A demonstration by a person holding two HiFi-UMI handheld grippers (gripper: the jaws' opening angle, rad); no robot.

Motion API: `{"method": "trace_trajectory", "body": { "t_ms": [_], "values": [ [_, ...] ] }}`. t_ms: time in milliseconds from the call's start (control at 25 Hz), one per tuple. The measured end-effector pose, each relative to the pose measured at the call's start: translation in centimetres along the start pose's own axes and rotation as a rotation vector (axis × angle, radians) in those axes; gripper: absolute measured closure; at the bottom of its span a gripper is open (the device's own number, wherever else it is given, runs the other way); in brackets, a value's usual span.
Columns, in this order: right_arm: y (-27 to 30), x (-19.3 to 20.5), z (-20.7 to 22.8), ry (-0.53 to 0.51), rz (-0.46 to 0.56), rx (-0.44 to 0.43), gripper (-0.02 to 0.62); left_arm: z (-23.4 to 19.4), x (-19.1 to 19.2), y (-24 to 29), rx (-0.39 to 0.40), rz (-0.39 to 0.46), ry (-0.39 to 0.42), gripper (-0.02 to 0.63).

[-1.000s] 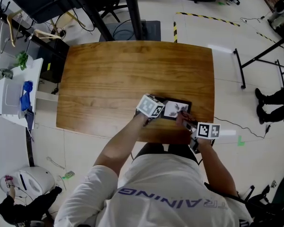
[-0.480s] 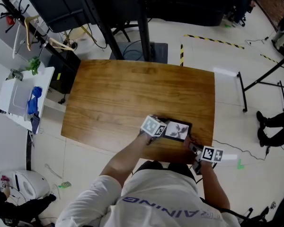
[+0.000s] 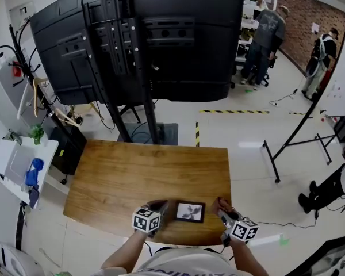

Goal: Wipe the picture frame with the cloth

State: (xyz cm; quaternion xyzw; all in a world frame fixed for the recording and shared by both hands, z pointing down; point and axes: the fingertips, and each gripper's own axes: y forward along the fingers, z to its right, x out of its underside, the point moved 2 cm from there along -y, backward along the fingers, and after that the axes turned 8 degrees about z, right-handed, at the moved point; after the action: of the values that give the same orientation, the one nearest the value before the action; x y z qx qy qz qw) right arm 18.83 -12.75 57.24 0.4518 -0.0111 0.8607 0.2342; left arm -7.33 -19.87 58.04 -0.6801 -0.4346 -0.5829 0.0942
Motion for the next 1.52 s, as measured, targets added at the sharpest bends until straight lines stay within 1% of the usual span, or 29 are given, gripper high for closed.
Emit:
{"method": "trace_trajectory", "body": {
  "t_ms": [80, 160, 240, 320, 400, 480, 600, 880, 1080, 1520],
  "values": [
    [-0.1, -4.0, -0.6, -0.092, 0.062, -0.009, 0.474, 0.3, -2.4, -2.3, -0.091, 0.102, 0.043, 0.6],
    [-0.4, -7.3, -1.5, -0.18, 0.121, -0.017, 0.476, 1.3, -4.6, -4.3, -0.152, 0.19, 0.095, 0.6],
    [-0.7, -9.6, -2.8, -0.245, 0.179, -0.023, 0.476, 2.6, -7.0, -5.9, -0.172, 0.268, 0.134, 0.6],
    [-1.1, -11.3, -4.0, -0.296, 0.22, -0.036, 0.477, 4.0, -9.4, -6.8, -0.172, 0.342, 0.161, 0.6],
    [-1.4, -12.4, -4.7, -0.336, 0.231, -0.055, 0.477, 5.1, -11.5, -6.9, -0.171, 0.406, 0.174, 0.6],
    [-1.7, -12.8, -5.0, -0.353, 0.225, -0.069, 0.477, 5.8, -13.0, -7.0, -0.178, 0.45, 0.195, 0.6],
    [-2.4, -12.8, -4.4, -0.347, 0.21, -0.065, 0.477, 6.2, -13.8, -6.5, -0.182, 0.458, 0.183, 0.598],
    [-3.8, -13.5, -3.1, -0.34, 0.192, -0.05, 0.479, 6.8, -13.1, -5.4, -0.17, 0.411, 0.129, 0.599],
    [-3.5, -13.4, -3.4, -0.348, 0.166, -0.067, 0.48, 6.9, -13.4, -4.9, -0.15, 0.41, 0.125, 0.6],
    [-3.2, -12.6, -4.4, -0.34, 0.132, -0.084, 0.482, 7.1, -12.2, -4.9, -0.126, 0.378, 0.095, 0.598]
  ]
}}
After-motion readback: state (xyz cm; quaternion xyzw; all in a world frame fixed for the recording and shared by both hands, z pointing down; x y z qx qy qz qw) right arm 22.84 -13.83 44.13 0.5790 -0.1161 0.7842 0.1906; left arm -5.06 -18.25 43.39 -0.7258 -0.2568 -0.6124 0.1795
